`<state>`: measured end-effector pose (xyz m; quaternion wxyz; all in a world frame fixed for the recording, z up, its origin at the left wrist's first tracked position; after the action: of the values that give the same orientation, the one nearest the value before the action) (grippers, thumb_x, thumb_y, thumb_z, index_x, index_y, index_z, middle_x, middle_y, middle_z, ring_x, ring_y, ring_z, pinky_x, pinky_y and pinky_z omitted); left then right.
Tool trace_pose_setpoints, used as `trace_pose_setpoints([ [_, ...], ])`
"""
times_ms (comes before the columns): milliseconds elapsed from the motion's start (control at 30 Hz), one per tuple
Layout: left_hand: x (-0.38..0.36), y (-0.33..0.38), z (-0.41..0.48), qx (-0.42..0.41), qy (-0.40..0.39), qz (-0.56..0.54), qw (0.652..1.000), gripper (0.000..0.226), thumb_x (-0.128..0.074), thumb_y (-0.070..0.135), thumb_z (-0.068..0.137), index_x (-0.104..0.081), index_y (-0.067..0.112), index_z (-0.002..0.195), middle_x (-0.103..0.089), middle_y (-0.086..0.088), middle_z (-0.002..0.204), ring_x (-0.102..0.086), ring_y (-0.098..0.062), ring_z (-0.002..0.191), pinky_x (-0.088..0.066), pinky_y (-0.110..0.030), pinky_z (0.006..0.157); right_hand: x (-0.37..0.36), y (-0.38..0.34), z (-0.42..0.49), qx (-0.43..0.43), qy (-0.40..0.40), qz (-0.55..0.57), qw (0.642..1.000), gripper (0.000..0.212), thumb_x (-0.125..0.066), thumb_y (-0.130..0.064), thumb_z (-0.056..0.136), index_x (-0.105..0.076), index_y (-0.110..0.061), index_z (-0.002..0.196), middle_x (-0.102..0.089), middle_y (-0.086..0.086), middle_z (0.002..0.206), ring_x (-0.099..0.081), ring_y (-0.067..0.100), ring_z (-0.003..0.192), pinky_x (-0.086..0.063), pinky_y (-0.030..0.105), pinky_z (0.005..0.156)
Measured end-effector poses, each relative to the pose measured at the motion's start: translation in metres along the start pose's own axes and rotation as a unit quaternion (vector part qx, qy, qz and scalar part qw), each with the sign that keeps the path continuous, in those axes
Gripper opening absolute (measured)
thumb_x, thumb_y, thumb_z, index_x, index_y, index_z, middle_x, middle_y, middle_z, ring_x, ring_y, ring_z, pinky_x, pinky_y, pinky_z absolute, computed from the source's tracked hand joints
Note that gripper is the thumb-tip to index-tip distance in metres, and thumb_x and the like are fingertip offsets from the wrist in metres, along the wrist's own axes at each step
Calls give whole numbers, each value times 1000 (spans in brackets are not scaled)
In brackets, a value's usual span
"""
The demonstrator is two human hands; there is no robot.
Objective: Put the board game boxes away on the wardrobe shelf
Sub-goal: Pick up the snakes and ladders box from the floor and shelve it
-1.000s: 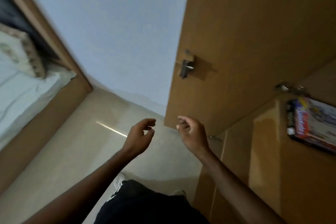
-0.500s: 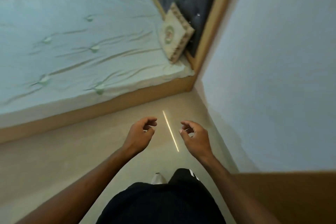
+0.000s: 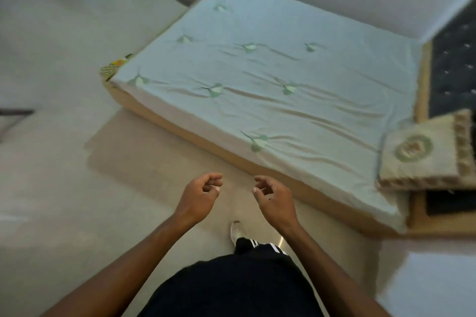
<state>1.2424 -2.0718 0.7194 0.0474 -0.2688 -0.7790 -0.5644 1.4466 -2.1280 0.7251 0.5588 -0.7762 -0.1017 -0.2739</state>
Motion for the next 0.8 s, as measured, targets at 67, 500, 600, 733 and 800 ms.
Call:
trace_pose_setpoints([
  [67, 31, -3, 21, 19, 51, -26, 998, 31, -57, 12, 92, -62, 24, 120, -68, 11, 105, -63, -3, 97, -50, -16, 82, -21, -31, 43, 37, -50, -22, 998, 26, -67, -24, 88, -67, -26, 114, -66, -14, 87, -62, 1, 80, -56, 26, 74],
  [500, 289, -93, 120, 119, 317, -150, 929, 28, -58, 8, 90, -65, 24, 112, -69, 10, 100, -64, -3, 91, -49, -14, 78, -285, -238, 230, 198, -286, -111, 931, 26, -66, -23, 89, -67, -23, 115, -62, -17, 90, -60, -1, 82, -46, 14, 72],
  [600, 365, -113, 147, 132, 327, -146, 925, 28, -59, 6, 89, -66, 22, 110, -70, 7, 99, -65, -7, 89, -48, -15, 78, -347, -292, 257, 211, -307, -108, 922, 26, -65, -26, 89, -66, -25, 115, -62, -19, 89, -60, -3, 82, -44, 7, 70],
  [733, 478, -133, 186, 130, 355, -140, 915, 28, -60, 3, 88, -67, 20, 108, -71, 4, 97, -65, -9, 84, -49, -20, 81, -422, -365, 293, 217, -323, -89, 917, 26, -65, -23, 89, -66, -23, 115, -66, -12, 93, -61, 0, 82, -44, 3, 69],
  [800, 532, -140, 209, 132, 369, -138, 910, 28, -59, 3, 87, -67, 20, 108, -71, 5, 96, -66, -8, 85, -51, -23, 83, -458, -400, 316, 212, -327, -76, 918, 26, -65, -21, 88, -67, -22, 114, -66, -10, 92, -61, 0, 81, -44, 4, 70],
])
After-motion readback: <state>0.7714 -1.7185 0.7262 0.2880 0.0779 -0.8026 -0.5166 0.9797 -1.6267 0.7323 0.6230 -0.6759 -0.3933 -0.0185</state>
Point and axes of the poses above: each hand's wrist, its own z-axis towards the middle knuckle, its own x-axis out of the back of the hand, y = z × x, the point moved 7 cm from there along z, towards the middle knuckle
